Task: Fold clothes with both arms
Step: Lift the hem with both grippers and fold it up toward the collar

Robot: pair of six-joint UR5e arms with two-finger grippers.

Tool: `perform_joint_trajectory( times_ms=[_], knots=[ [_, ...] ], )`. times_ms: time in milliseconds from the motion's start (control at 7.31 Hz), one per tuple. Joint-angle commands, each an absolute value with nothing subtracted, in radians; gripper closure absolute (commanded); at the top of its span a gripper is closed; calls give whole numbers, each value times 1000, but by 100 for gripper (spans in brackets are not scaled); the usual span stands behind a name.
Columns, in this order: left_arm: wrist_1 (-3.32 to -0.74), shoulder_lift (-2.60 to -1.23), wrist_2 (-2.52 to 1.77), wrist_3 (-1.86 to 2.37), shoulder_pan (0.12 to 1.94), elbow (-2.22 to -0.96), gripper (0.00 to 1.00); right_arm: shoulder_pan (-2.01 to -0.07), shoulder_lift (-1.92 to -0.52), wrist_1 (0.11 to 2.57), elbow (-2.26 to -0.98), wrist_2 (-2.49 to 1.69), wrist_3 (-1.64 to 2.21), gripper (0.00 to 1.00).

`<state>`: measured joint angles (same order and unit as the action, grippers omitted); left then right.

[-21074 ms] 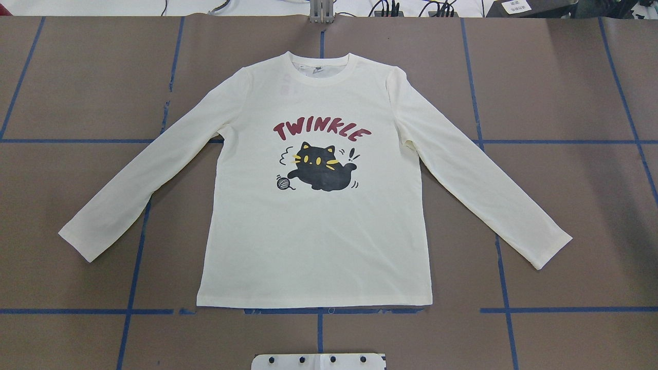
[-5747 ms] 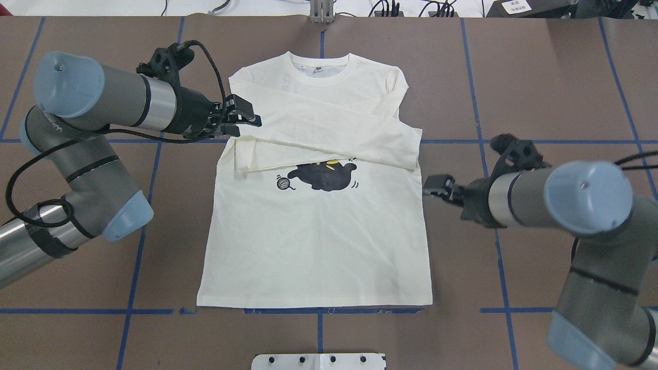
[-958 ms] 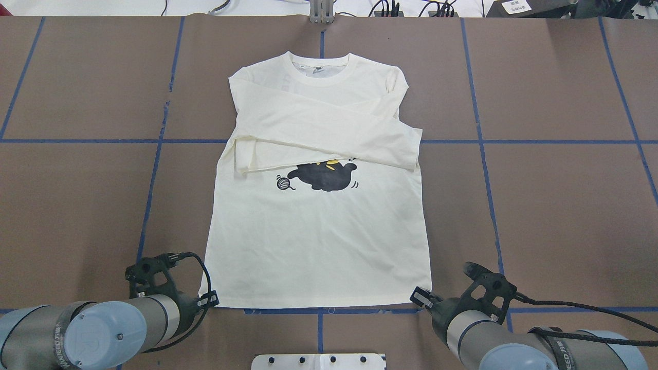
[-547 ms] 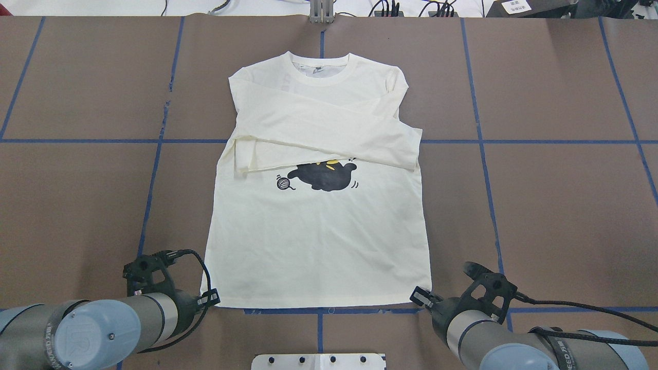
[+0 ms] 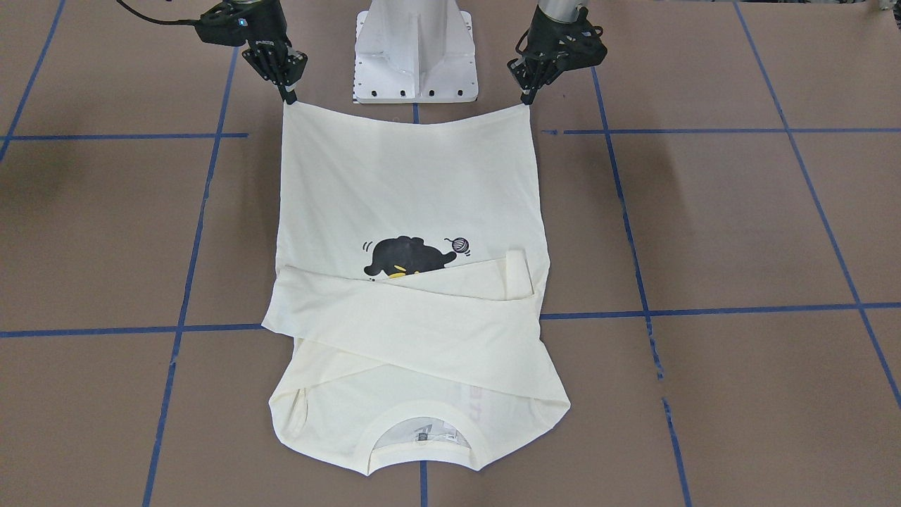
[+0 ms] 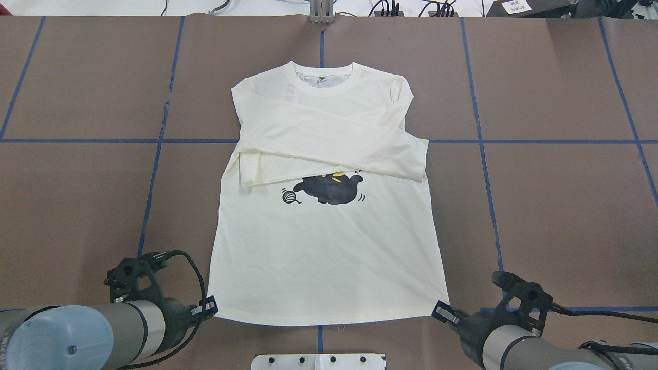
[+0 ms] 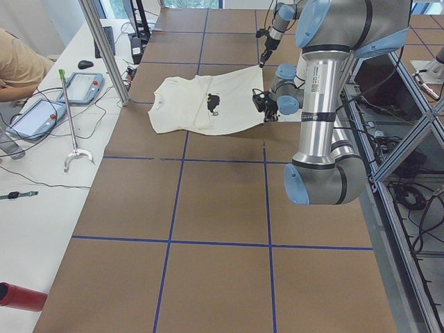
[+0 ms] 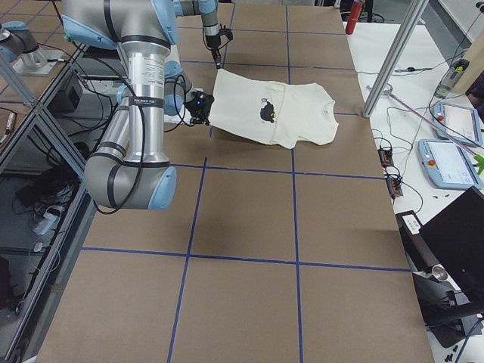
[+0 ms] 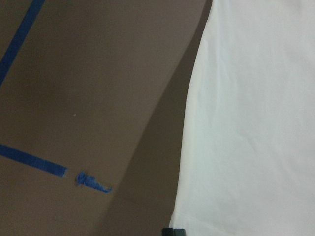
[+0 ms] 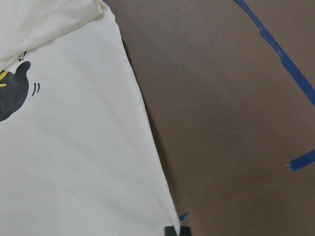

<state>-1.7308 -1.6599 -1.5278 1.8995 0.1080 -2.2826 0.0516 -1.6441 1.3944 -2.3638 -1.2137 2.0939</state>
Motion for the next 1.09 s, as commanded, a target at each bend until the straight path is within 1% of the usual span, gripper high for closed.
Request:
perform_joint_trajectory(
  times_ms=[0,137,274,411,547,684,958],
  knots=[
    [-1649,-1667,-1540,1931,84,-2427,100,62,-1697,1394,-2480,-1220,2095,100],
    [-1614,-1734,-1546,1916,112,-2425,100,-39,-1684,1394,-2479,-1250,2085,100],
    [-1605,-1855,-1554,1811,261,-2339,100,-172,-1621,1394,-2452,-1382,1978,100],
    [-1608,-1962,-1592,1692,393,-2183,100,-328,-1511,1394,-2356,-1487,1876,100],
    [-1650,-2000,-1639,1598,510,-2072,100,-448,-1421,1394,-2256,-1587,1812,100],
    [-1682,-2019,-1678,1498,610,-1989,100,-548,-1338,1396,-2143,-1651,1730,100],
    [-1854,-2092,-1700,1384,742,-1716,100,-662,-1200,1391,-1914,-1678,1584,100]
  ],
)
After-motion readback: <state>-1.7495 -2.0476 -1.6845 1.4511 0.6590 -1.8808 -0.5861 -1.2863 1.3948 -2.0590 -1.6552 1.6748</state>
